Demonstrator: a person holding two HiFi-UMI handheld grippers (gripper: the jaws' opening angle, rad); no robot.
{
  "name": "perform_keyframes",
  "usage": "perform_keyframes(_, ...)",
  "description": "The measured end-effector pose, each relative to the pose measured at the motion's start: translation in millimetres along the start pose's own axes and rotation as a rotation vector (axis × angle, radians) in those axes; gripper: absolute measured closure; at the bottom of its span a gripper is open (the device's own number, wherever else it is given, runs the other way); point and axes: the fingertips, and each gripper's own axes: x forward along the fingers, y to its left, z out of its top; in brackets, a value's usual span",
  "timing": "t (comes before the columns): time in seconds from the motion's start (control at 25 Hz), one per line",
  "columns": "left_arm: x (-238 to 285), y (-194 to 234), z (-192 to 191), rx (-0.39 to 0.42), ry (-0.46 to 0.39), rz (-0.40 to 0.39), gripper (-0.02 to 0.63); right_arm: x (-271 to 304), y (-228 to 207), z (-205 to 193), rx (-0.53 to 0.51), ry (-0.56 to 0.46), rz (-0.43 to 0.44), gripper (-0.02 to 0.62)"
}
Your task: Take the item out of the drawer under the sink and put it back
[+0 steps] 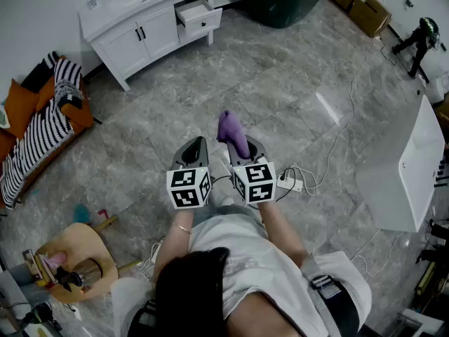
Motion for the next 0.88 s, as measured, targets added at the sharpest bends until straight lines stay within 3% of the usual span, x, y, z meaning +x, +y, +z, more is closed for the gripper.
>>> perform_keyframes(0.88, 20, -3, 0, -0.018, -0.001, -0.019, 0.603, 7, -9, 5, 0.016, -0.020, -0.002, 0.522)
